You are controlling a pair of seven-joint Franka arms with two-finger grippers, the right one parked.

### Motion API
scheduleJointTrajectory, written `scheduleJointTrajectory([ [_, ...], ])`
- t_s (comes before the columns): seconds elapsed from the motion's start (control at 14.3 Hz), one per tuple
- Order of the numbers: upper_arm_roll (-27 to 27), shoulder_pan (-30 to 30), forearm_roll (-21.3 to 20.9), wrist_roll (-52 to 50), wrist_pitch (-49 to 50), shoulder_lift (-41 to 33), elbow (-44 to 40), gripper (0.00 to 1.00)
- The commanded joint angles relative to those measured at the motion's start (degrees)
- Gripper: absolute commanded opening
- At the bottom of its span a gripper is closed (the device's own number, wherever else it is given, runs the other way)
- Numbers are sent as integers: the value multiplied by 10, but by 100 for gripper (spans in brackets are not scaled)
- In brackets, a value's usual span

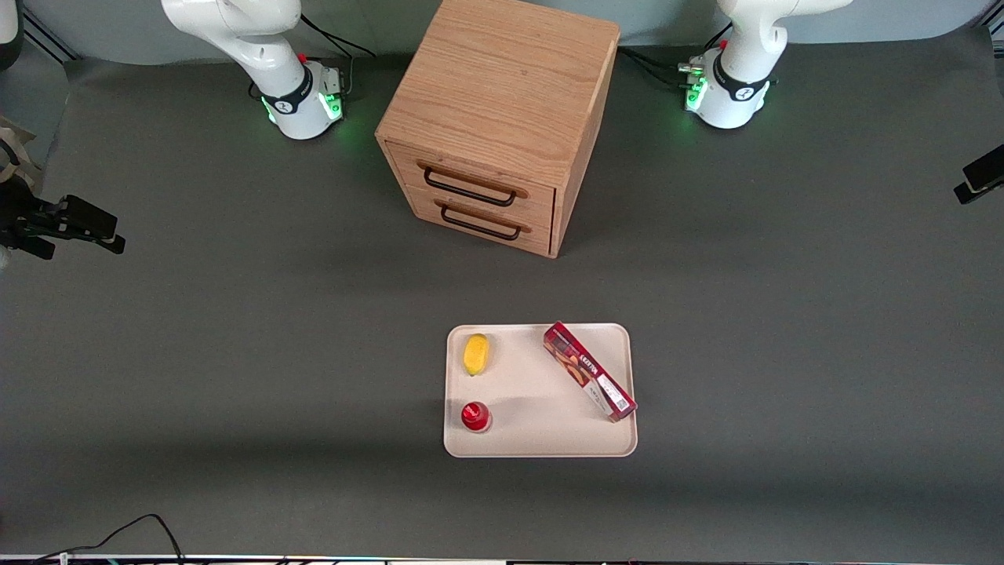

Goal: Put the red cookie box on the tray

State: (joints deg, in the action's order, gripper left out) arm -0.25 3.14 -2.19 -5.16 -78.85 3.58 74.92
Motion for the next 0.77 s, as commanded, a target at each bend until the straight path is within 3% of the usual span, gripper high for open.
scheduleJointTrajectory([
  [0.0, 10, -13, 5, 19, -31, -18, 36, 100],
  [0.7, 13, -27, 5, 15, -40, -16, 42, 100],
])
